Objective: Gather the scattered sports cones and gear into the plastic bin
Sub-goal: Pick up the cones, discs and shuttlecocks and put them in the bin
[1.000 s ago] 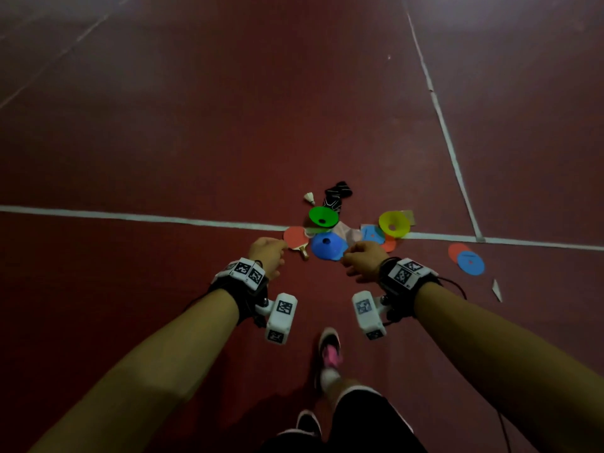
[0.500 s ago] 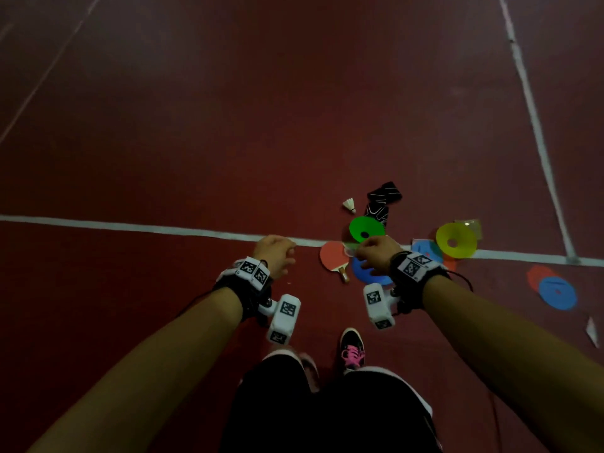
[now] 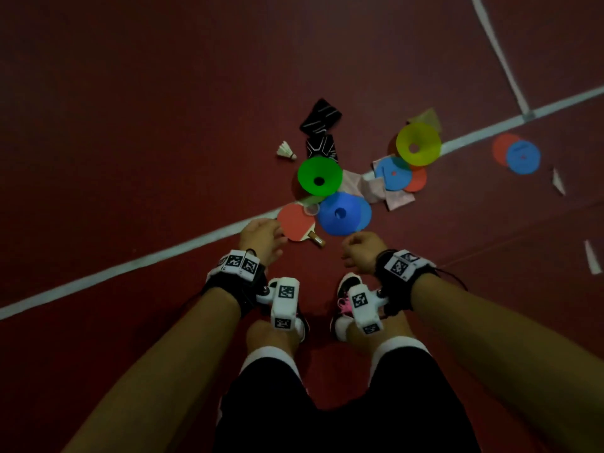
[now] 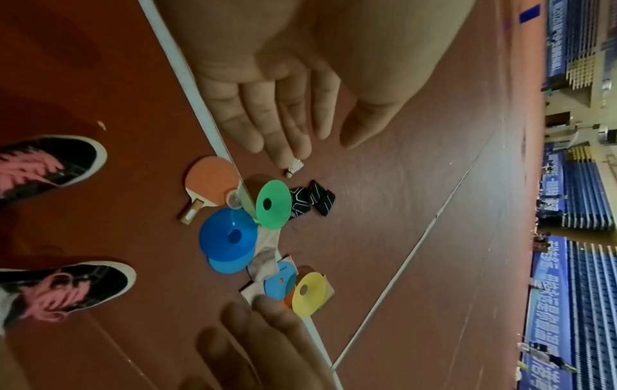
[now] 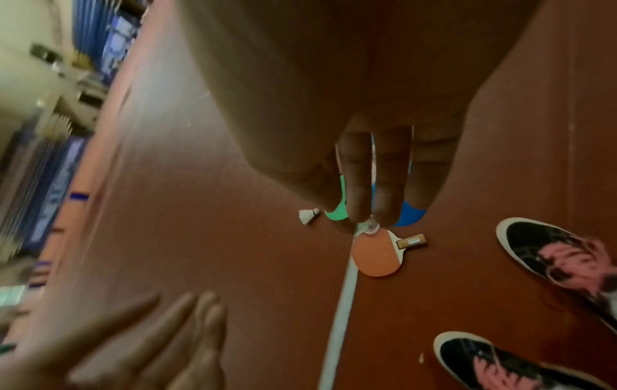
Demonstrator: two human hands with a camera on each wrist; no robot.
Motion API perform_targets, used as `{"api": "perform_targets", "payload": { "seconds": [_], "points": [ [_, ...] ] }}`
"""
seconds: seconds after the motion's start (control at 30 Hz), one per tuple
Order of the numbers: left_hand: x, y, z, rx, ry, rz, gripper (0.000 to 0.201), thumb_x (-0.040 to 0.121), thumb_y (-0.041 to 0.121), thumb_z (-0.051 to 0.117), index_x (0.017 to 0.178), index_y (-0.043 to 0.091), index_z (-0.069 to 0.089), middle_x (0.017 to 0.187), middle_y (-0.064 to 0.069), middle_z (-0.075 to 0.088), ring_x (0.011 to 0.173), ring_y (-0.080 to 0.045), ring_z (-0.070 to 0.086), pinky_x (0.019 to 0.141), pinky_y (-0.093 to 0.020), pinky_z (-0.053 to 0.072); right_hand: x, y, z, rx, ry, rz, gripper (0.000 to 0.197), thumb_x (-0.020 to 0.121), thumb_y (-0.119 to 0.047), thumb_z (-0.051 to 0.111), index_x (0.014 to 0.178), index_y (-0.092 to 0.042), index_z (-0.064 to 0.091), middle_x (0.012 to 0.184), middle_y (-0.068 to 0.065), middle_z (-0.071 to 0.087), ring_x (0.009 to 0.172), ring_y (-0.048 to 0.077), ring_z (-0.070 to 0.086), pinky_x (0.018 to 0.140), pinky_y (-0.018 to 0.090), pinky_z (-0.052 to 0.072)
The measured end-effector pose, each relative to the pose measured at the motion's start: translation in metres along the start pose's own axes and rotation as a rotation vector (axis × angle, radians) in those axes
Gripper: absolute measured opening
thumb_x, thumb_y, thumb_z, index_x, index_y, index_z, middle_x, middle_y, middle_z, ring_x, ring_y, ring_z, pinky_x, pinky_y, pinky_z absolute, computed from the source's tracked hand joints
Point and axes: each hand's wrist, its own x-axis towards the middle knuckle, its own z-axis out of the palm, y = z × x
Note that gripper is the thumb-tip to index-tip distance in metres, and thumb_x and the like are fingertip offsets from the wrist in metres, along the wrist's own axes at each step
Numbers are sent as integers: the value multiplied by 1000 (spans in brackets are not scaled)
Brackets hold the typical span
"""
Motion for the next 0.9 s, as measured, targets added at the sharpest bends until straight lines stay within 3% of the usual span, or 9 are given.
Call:
{"api": "perform_targets", "payload": {
  "seconds": [0.03, 0.13, 0.3, 0.37, 0.47, 0.57, 0.7, 0.77, 0.9],
  "points": [
    [19, -5, 4, -16, 10, 5, 13, 96, 17, 51, 107, 16, 57, 90, -1, 64, 65, -12, 59, 55, -23, 41, 27, 6, 11, -75, -14, -18, 23, 88, 0, 52, 72, -17, 54, 80, 15, 57, 60, 26, 55, 50, 29, 42],
    [103, -33, 21, -80, 14, 8, 19, 95, 19, 52, 113, 16, 57, 102, -4, 66, 75, -13, 61, 61, -25, 43, 120, 29, 44, -295, -53, -69, 18, 84, -9, 61, 83, -27, 60, 100, 3, 66, 90, 25, 66, 80, 34, 54],
    [248, -87, 45, -140, 50, 15, 24, 93, 18, 54, 116, 13, 60, 105, -5, 67, 85, -16, 62, 65, -28, 46, 288, 76, 101, -512, 25, -209, 27, 86, -18, 62, 113, -16, 61, 114, 6, 66, 106, 28, 61, 86, 30, 47],
    [294, -98, 52, -153, 48, 36, 14, 93, 17, 55, 105, 17, 61, 99, -1, 66, 84, -15, 61, 66, -28, 45, 349, 95, 124, -562, 16, -242, 45, 85, -22, 64, 127, -15, 52, 121, 10, 63, 111, 29, 59, 92, 34, 49],
    [340, -98, 62, -128, 21, 116, 6, 92, 16, 56, 94, 22, 59, 85, 3, 63, 77, -13, 60, 61, -26, 42, 422, 129, 151, -739, -81, -213, 80, 83, -29, 67, 149, -24, 23, 139, 14, 45, 123, 34, 49, 100, 42, 45],
    [356, -79, 80, -110, -129, 307, 9, 91, 17, 58, 85, 24, 58, 79, 6, 64, 75, -11, 60, 60, -25, 43, 466, 163, 159, -881, -12, -218, 86, 83, -27, 68, 150, -31, 15, 137, 14, 39, 123, 35, 44, 97, 45, 46],
    [368, -66, 92, -15, -159, 414, 9, 89, 19, 61, 82, 24, 59, 83, 5, 63, 81, -13, 57, 64, -28, 42, 493, 187, 155, -795, 163, -342, 55, 84, -14, 60, 132, -26, 38, 114, 11, 57, 103, 32, 58, 76, 35, 47],
    [372, -65, 91, 26, -120, 440, 8, 86, 21, 65, 81, 25, 59, 82, 6, 61, 82, -13, 56, 65, -28, 43, 486, 182, 150, -690, 131, -330, 48, 81, -19, 63, 123, -26, 41, 105, 6, 62, 95, 30, 62, 73, 32, 46],
    [377, -61, 80, 32, -14, 462, 14, 79, 26, 71, 86, 29, 59, 89, 9, 62, 84, -10, 56, 71, -31, 44, 454, 144, 131, -446, -35, -297, 53, 70, -30, 79, 118, -29, 57, 100, -5, 64, 90, 17, 63, 79, 28, 51]
  ]
}}
